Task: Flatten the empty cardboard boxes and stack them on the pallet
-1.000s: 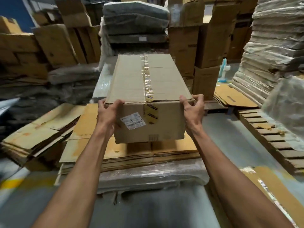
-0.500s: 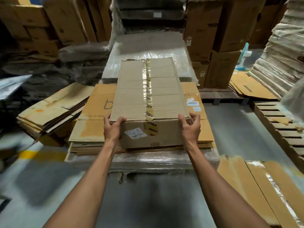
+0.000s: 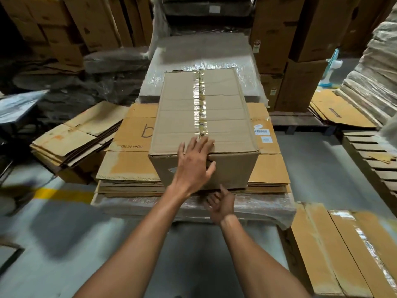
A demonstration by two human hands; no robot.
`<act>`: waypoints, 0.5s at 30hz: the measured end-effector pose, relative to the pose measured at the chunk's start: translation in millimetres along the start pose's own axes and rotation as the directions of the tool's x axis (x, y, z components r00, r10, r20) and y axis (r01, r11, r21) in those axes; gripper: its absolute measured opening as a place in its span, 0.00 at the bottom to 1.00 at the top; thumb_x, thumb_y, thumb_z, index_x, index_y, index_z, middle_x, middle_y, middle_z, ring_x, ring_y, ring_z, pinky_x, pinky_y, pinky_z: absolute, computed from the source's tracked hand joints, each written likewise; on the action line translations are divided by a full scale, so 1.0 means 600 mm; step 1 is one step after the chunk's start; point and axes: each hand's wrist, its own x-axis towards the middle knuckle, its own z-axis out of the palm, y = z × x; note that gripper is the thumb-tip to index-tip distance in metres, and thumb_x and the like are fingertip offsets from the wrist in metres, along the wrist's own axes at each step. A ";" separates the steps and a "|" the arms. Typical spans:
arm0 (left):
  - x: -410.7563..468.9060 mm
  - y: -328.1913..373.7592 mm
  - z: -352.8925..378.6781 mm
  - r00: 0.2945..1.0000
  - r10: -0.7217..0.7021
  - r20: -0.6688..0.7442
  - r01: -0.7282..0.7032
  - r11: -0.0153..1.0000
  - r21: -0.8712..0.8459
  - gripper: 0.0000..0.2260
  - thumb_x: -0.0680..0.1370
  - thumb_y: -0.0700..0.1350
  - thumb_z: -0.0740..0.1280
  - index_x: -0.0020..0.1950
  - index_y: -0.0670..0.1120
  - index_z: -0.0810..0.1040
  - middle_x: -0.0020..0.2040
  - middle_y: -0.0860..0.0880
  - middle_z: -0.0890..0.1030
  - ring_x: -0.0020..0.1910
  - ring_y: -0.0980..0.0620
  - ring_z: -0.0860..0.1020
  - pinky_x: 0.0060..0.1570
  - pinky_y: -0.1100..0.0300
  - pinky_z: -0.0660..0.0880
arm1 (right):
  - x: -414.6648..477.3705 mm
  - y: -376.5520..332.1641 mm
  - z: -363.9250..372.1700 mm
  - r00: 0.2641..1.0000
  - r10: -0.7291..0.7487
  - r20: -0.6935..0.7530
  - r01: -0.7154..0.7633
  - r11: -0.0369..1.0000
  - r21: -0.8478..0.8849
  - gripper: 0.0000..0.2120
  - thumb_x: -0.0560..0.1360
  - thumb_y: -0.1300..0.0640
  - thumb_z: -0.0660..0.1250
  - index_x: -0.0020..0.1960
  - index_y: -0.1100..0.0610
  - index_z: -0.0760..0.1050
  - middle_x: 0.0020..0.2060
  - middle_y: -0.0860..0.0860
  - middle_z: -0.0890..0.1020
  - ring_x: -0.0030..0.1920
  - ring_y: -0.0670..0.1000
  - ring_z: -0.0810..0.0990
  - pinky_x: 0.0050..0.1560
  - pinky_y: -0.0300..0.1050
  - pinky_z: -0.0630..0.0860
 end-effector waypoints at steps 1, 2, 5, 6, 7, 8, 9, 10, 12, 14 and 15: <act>0.002 -0.001 0.002 1.000 0.000 0.013 0.000 1.000 0.027 0.30 0.80 0.51 0.67 0.80 0.49 0.62 0.81 0.48 0.60 0.81 0.44 0.54 0.78 0.39 0.43 | 0.007 0.003 0.010 1.000 -0.001 0.004 0.001 0.999 0.035 0.10 0.73 0.49 0.71 0.44 0.54 0.72 0.35 0.53 0.73 0.37 0.52 0.70 0.52 0.48 0.71; 0.004 -0.003 0.003 1.000 -0.001 0.028 0.000 0.999 0.052 0.30 0.80 0.51 0.67 0.81 0.49 0.61 0.82 0.48 0.59 0.82 0.43 0.53 0.78 0.39 0.43 | 0.007 0.004 0.019 1.000 -0.004 0.002 0.004 0.999 0.044 0.13 0.67 0.51 0.73 0.46 0.55 0.74 0.37 0.53 0.74 0.38 0.52 0.71 0.55 0.48 0.71; 0.017 -0.012 0.003 0.995 0.025 0.100 -0.039 0.988 0.147 0.34 0.81 0.53 0.64 0.83 0.49 0.54 0.83 0.48 0.53 0.82 0.43 0.49 0.78 0.38 0.43 | 0.010 0.008 0.039 0.998 0.004 0.065 -0.012 0.991 0.131 0.10 0.63 0.55 0.70 0.44 0.55 0.76 0.33 0.52 0.72 0.34 0.50 0.69 0.42 0.45 0.69; 0.023 -0.015 0.000 0.993 0.033 0.110 -0.052 0.983 0.174 0.34 0.81 0.54 0.64 0.83 0.49 0.53 0.84 0.48 0.52 0.82 0.43 0.49 0.78 0.37 0.43 | 0.007 0.008 0.046 0.998 -0.004 0.062 -0.005 0.990 0.139 0.11 0.65 0.56 0.69 0.48 0.56 0.77 0.35 0.52 0.74 0.37 0.51 0.71 0.44 0.46 0.71; 0.031 -0.017 -0.003 0.994 0.042 0.105 -0.063 0.978 0.200 0.35 0.81 0.55 0.63 0.83 0.49 0.52 0.84 0.48 0.52 0.82 0.43 0.50 0.78 0.37 0.44 | 0.006 0.008 0.051 0.998 -0.009 0.067 -0.002 0.986 0.164 0.15 0.67 0.55 0.69 0.53 0.55 0.78 0.38 0.52 0.76 0.41 0.51 0.73 0.47 0.49 0.73; 0.041 -0.019 -0.008 0.995 0.054 0.090 -0.073 0.971 0.229 0.36 0.80 0.57 0.63 0.83 0.49 0.52 0.84 0.48 0.52 0.82 0.42 0.51 0.78 0.37 0.45 | 0.000 0.006 0.059 0.997 -0.016 0.073 0.002 0.982 0.187 0.18 0.67 0.55 0.70 0.56 0.54 0.78 0.39 0.51 0.78 0.42 0.50 0.74 0.48 0.50 0.75; 0.051 -0.020 -0.016 0.995 0.066 0.071 -0.083 0.963 0.257 0.37 0.80 0.59 0.63 0.83 0.49 0.52 0.83 0.48 0.52 0.82 0.43 0.52 0.77 0.38 0.46 | -0.006 0.003 0.067 0.996 -0.022 0.088 0.003 0.977 0.214 0.17 0.66 0.55 0.71 0.54 0.52 0.78 0.36 0.50 0.79 0.42 0.49 0.73 0.45 0.49 0.75; 0.065 -0.020 -0.026 0.995 0.084 0.052 -0.095 0.956 0.276 0.37 0.79 0.61 0.64 0.83 0.49 0.52 0.83 0.48 0.53 0.81 0.43 0.53 0.77 0.38 0.47 | -0.013 -0.002 0.078 0.995 -0.027 0.093 0.006 0.974 0.225 0.15 0.65 0.54 0.72 0.52 0.51 0.78 0.33 0.48 0.79 0.41 0.48 0.71 0.43 0.48 0.73; 0.102 -0.021 -0.055 0.993 0.117 0.019 -0.117 0.951 0.285 0.39 0.78 0.64 0.65 0.82 0.49 0.55 0.82 0.48 0.57 0.80 0.44 0.57 0.75 0.40 0.50 | -0.027 -0.013 0.101 0.994 -0.053 0.091 0.030 0.971 0.237 0.17 0.66 0.54 0.73 0.55 0.50 0.79 0.43 0.49 0.81 0.47 0.48 0.72 0.50 0.49 0.70; 0.148 -0.020 -0.092 0.991 0.137 -0.003 -0.131 0.948 0.289 0.40 0.76 0.67 0.66 0.81 0.49 0.58 0.80 0.49 0.62 0.77 0.45 0.62 0.74 0.40 0.53 | -0.040 -0.025 0.127 0.991 -0.089 0.103 0.059 0.963 0.262 0.26 0.67 0.51 0.76 0.65 0.52 0.77 0.60 0.53 0.75 0.61 0.52 0.71 0.65 0.54 0.66; 0.172 -0.020 -0.110 0.989 0.146 -0.013 -0.136 0.947 0.292 0.40 0.75 0.69 0.66 0.80 0.50 0.60 0.79 0.49 0.65 0.76 0.45 0.65 0.73 0.41 0.54 | -0.047 -0.032 0.142 0.988 -0.105 0.118 0.068 0.957 0.284 0.29 0.68 0.50 0.77 0.67 0.53 0.76 0.63 0.53 0.73 0.65 0.54 0.70 0.70 0.57 0.63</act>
